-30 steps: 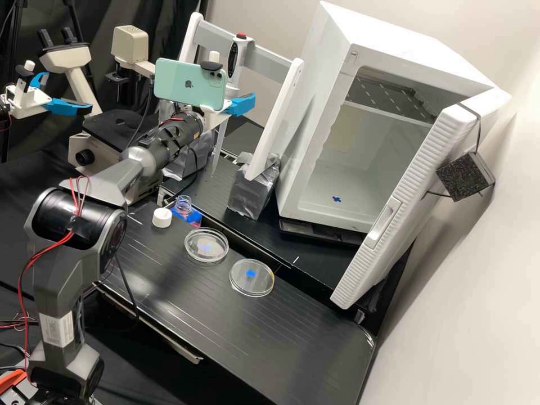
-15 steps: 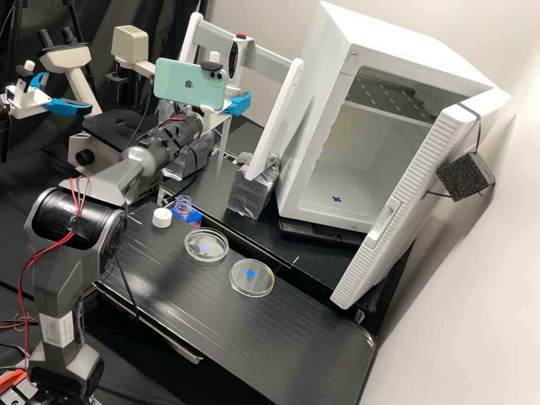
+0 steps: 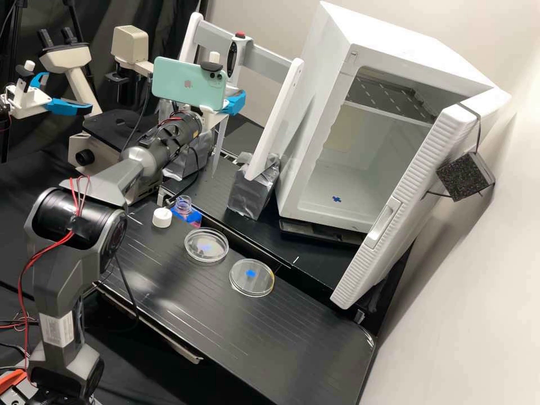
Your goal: Use the pipette
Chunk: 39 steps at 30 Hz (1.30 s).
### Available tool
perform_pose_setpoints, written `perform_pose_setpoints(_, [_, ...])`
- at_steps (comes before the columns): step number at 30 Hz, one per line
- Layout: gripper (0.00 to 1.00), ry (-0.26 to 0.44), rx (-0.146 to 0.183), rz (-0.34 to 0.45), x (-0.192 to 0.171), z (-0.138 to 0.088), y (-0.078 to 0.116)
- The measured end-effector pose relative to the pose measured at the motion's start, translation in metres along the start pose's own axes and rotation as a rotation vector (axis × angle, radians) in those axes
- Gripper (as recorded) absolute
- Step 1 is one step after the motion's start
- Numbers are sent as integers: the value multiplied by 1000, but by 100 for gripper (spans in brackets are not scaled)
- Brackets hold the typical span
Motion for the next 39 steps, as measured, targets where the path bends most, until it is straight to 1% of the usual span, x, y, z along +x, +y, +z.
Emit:
perform_pose_setpoints(7, [0, 30, -2, -23, -5, -2, 8])
perform_pose_setpoints(16, [0, 56, 36, 12, -14, -7, 25])
perform_pose_setpoints(18, [0, 59, 34, 16, -15, -8, 27])
perform_pose_setpoints(20, [0, 69, 42, 27, -15, -11, 31])
perform_pose_setpoints(23, [0, 77, 36, 38, -17, -11, 36])
perform_pose_setpoints(28, [0, 92, 72, 65, -25, -8, 49])
perform_pose_setpoints(31, [0, 94, 102, 66, -38, -2, 54])
perform_pose_setpoints(32, [0, 98, 106, 66, -43, 1, 54])
perform_pose_setpoints(34, [0, 104, 133, 76, -53, 7, 56])
perform_pose_setpoints(37, [0, 121, 192, 101, -72, 13, 57])
perform_pose_setpoints(39, [0, 133, 219, 116, -81, 16, 55])
